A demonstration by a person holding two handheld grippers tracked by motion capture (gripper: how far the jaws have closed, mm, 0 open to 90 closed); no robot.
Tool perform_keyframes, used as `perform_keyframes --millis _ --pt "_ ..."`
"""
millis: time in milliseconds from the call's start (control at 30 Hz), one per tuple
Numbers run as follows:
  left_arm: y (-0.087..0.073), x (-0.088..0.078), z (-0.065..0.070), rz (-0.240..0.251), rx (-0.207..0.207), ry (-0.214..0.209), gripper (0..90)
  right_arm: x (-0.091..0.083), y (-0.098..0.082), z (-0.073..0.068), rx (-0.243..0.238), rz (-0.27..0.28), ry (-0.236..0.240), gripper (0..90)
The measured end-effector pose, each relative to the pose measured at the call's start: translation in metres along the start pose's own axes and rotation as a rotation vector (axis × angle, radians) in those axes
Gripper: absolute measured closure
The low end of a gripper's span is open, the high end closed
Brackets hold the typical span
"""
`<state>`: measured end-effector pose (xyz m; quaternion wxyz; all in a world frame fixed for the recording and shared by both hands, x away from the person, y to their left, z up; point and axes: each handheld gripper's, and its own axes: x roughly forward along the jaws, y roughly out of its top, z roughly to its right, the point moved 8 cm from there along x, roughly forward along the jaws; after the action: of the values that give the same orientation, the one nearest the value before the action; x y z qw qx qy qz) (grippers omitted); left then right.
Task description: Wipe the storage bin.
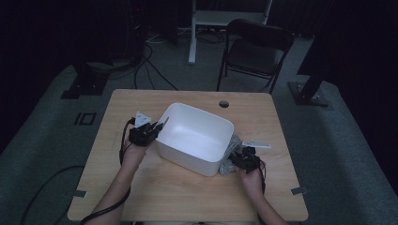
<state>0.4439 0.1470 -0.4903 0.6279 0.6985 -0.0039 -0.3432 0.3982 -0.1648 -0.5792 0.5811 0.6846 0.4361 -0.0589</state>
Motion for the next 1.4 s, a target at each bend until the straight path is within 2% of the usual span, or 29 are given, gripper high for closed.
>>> perform_keyframes --millis 67,167,367,433,500,600,633,733,867,933,1000,1067,1233,1400 --pt "0.0 0.0 0.0 0.0 -0.001 0.009 80.7 -0.001 0.003 0.001 0.0 -0.009 0.003 74.4" --pt "0.0 0.0 0.0 0.002 0.0 0.012 80.8 -0.011 0.013 -0.001 -0.001 0.031 0.012 74.3" --pt "0.0 -0.001 0.0 -0.001 0.005 0.013 81.3 -0.053 0.053 -0.003 -0.018 0.192 0.028 74.2" --pt "0.0 -0.001 0.0 -0.002 0.008 0.011 81.3 -0.065 0.067 -0.005 -0.016 0.249 0.055 74.1" --pt "-0.001 -0.001 0.0 -0.003 0.014 0.004 81.3 -0.067 0.074 -0.007 -0.019 0.266 0.068 74.0" --pt "-0.001 -0.001 0.0 -0.011 0.026 -0.009 81.3 -0.066 0.076 -0.008 -0.026 0.263 0.064 74.0" --pt "-0.001 -0.001 0.001 -0.014 0.024 -0.011 81.1 -0.057 0.076 -0.009 -0.039 0.24 0.059 74.0" --pt "0.0 0.0 0.001 -0.014 0.024 -0.022 80.9 -0.054 0.076 -0.009 -0.034 0.235 0.072 74.2" --pt "0.0 0.0 0.0 -0.004 0.008 -0.017 80.9 -0.051 0.076 -0.007 -0.031 0.23 0.07 74.4" --pt "0.0 0.0 0.001 -0.004 0.017 -0.017 81.1 -0.048 0.075 -0.006 -0.031 0.222 0.058 74.4" --pt "0.0 0.0 0.001 -0.002 0.012 -0.018 81.1 -0.04 0.07 -0.003 -0.024 0.19 0.042 74.6" --pt "0.0 0.0 0.001 -0.002 0.011 -0.018 81.1 -0.033 0.064 0.001 0.002 0.183 0.053 74.7" --pt "0.0 0.0 0.001 -0.002 0.013 -0.014 81.2 -0.018 0.052 0.01 0.01 0.119 0.032 74.7" --pt "0.0 0.0 0.001 -0.002 0.015 -0.016 81.2 -0.007 0.041 0.015 0.023 0.08 0.022 74.9"
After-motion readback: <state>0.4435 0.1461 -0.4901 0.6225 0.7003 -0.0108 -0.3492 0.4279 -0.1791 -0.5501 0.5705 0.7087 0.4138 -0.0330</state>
